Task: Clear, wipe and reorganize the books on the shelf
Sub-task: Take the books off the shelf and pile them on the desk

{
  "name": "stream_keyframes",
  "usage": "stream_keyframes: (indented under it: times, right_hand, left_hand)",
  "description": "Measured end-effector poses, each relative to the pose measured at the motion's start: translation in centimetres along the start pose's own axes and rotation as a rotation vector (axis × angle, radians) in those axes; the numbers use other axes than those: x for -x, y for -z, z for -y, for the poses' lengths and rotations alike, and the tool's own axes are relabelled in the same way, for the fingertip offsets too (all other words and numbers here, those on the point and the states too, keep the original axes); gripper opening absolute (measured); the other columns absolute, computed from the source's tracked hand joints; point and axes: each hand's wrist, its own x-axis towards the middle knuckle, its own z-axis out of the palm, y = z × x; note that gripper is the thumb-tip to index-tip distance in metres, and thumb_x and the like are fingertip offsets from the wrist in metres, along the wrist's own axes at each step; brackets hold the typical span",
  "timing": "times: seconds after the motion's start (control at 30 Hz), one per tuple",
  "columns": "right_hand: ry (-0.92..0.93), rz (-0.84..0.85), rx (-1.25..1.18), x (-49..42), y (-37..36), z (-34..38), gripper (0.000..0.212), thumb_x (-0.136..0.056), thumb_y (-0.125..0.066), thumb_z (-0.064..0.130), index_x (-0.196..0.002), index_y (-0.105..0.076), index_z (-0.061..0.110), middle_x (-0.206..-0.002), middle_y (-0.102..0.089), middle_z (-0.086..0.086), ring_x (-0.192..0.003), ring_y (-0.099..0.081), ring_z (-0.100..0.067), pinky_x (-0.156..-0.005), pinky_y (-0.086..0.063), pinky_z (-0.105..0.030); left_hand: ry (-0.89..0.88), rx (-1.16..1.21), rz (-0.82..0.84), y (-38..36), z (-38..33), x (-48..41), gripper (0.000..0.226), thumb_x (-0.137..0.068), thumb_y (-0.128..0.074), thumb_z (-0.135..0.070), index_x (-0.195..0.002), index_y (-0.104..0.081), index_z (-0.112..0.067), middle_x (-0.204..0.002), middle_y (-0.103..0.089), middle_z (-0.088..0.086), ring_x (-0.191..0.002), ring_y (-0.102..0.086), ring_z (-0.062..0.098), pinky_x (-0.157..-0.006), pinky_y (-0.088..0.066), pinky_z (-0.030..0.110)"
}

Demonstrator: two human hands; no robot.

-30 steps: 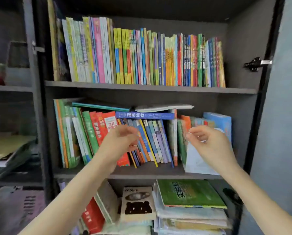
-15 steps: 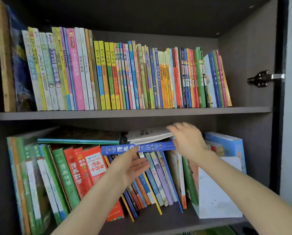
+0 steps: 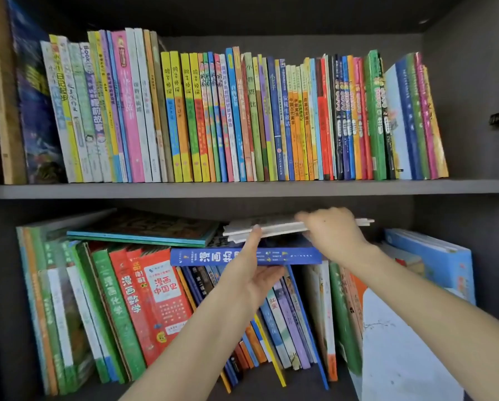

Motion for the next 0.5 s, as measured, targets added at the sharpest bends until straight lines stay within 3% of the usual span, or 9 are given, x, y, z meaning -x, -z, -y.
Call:
stream_keyframes:
  times: [0.07,0.13,0.2,0.27,0.37,0.5]
  right_hand:
    - [-0.031,-0.139,-0.058,1.1,0.4,0.0,0.026,-0.079,-0.072,0.017,-0.104,-0.065,0.022,-0.072,-0.068,0.0,-0.064,-0.066,-0.025,-0.053,-0.033,-0.025]
    - [-0.052,-0.288,-0.184,2.6,0.8,-0.7,0.026,-0.06,-0.086,0.014,-0.081,-0.071,0.019,-0.053,-0.061,0.0,-0.042,-0.058,-0.025,-0.044,-0.027,-0.019]
    - [-0.09,-0.378,-0.329,4.3,1.4,-2.1,0.023,-0.068,-0.081,0.01,-0.087,-0.074,0.02,-0.06,-0.066,-0.003,-0.048,-0.061,-0.028,-0.045,-0.027,-0.019]
    - [-0.103,-0.362,-0.469,6.1,2.6,-3.6,0.022,-0.082,-0.07,0.014,-0.103,-0.073,0.021,-0.075,-0.072,-0.004,-0.062,-0.066,-0.031,-0.052,-0.042,-0.029]
    - [-0.088,-0.34,-0.59,8.3,4.7,-5.0,0.029,-0.087,-0.058,0.023,-0.113,-0.07,0.022,-0.09,-0.075,-0.002,-0.079,-0.069,-0.029,-0.067,-0.054,-0.041]
    - [-0.047,-0.345,-0.674,10.0,6.8,-5.8,0.031,-0.089,-0.058,0.021,-0.118,-0.067,0.023,-0.103,-0.073,0.002,-0.093,-0.067,-0.025,-0.08,-0.054,-0.048]
  left_hand:
    - [-0.028,0.026,0.031,-0.3,0.6,0.4,0.043,-0.084,-0.064,-0.047,-0.101,-0.055,-0.009,-0.105,-0.062,0.022,-0.101,-0.062,0.035,-0.094,-0.048,0.044]
    - [-0.047,0.112,0.072,0.2,1.1,0.4,0.071,-0.08,-0.059,-0.061,-0.125,-0.05,-0.007,-0.129,-0.053,0.026,-0.122,-0.052,0.038,-0.106,-0.04,0.047]
    - [-0.013,0.263,0.068,0.8,0.9,-0.1,0.09,-0.079,-0.056,-0.066,-0.138,-0.04,0.0,-0.139,-0.044,0.028,-0.13,-0.043,0.039,-0.111,-0.033,0.048]
    - [0.026,0.323,0.032,0.8,0.7,-0.8,0.082,-0.086,-0.055,-0.059,-0.138,-0.04,0.004,-0.138,-0.046,0.027,-0.129,-0.045,0.039,-0.109,-0.035,0.048]
    - [0.076,0.296,-0.045,-0.4,0.3,-2.1,0.058,-0.095,-0.053,-0.042,-0.134,-0.045,0.001,-0.132,-0.054,0.021,-0.121,-0.053,0.036,-0.099,-0.042,0.047]
    - [0.007,0.102,-0.211,-1.8,0.5,-3.3,0.042,-0.099,-0.05,-0.03,-0.134,-0.047,-0.007,-0.115,-0.059,0.011,-0.078,-0.06,0.028,-0.06,-0.049,0.041]
